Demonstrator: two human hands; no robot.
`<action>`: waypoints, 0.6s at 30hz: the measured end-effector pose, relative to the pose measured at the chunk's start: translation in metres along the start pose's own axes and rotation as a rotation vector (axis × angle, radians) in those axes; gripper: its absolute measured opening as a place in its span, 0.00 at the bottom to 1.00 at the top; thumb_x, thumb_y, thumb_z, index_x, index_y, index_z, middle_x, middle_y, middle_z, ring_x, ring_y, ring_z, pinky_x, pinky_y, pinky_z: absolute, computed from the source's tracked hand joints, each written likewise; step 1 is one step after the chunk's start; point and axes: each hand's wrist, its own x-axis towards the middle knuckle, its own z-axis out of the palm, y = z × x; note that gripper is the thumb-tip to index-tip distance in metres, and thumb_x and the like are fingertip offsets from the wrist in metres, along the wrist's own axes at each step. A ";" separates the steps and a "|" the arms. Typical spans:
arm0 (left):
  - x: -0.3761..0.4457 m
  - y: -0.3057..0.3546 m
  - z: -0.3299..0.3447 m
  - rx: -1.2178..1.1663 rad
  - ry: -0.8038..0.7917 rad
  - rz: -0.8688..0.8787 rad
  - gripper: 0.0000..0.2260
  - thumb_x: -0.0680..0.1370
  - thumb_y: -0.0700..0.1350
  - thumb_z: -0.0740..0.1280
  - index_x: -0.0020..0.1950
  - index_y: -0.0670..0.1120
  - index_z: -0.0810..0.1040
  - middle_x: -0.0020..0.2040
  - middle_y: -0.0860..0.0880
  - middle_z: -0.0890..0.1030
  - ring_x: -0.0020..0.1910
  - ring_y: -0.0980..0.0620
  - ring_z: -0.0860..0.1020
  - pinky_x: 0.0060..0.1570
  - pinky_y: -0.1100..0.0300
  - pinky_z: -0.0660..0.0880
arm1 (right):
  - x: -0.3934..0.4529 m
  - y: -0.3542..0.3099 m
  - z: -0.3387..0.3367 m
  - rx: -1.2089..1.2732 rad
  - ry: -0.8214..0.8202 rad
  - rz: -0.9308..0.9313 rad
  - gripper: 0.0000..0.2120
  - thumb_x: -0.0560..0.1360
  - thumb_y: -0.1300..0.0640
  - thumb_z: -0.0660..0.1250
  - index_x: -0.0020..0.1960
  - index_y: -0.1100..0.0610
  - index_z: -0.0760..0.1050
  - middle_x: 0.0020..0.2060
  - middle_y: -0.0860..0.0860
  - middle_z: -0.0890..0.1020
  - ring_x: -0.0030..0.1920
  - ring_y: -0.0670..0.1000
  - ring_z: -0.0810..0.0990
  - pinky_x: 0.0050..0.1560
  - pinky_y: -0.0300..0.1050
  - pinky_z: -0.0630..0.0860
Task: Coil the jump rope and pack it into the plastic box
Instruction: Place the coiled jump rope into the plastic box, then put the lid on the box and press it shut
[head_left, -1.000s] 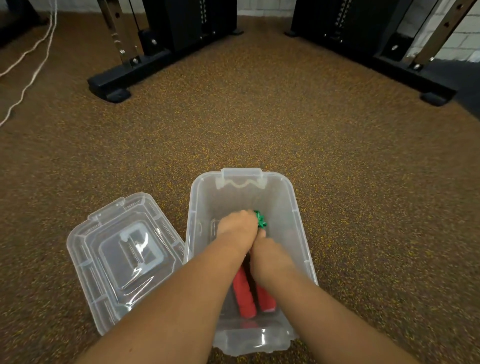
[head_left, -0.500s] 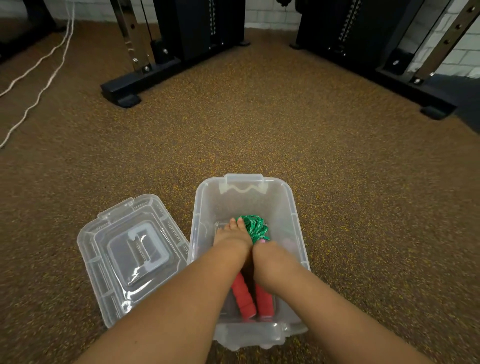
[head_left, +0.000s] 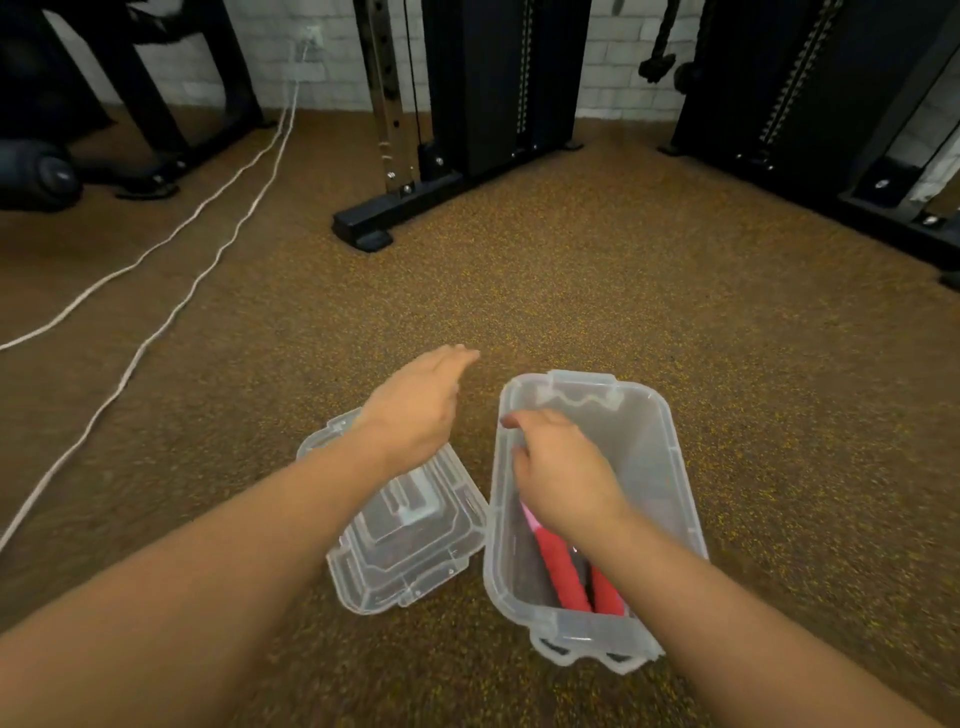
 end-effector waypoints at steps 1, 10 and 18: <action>-0.012 -0.017 -0.001 0.009 -0.004 -0.047 0.22 0.81 0.39 0.51 0.76 0.47 0.59 0.77 0.47 0.61 0.76 0.50 0.56 0.72 0.61 0.49 | -0.001 -0.012 0.006 0.015 0.016 -0.074 0.18 0.77 0.61 0.58 0.66 0.53 0.71 0.61 0.54 0.76 0.63 0.55 0.74 0.60 0.52 0.74; -0.120 -0.093 0.061 0.122 -0.493 -0.070 0.29 0.77 0.58 0.59 0.75 0.53 0.56 0.76 0.49 0.61 0.73 0.48 0.63 0.71 0.54 0.61 | -0.018 -0.066 0.070 -0.184 -0.296 -0.443 0.22 0.76 0.60 0.62 0.69 0.57 0.67 0.66 0.56 0.69 0.69 0.55 0.64 0.71 0.48 0.61; -0.140 -0.101 0.077 0.252 -0.563 0.127 0.20 0.76 0.54 0.64 0.67 0.51 0.71 0.73 0.51 0.64 0.71 0.49 0.65 0.69 0.56 0.62 | -0.020 -0.056 0.091 -0.459 -0.473 -0.383 0.24 0.75 0.61 0.62 0.70 0.57 0.64 0.71 0.59 0.64 0.75 0.59 0.56 0.74 0.55 0.54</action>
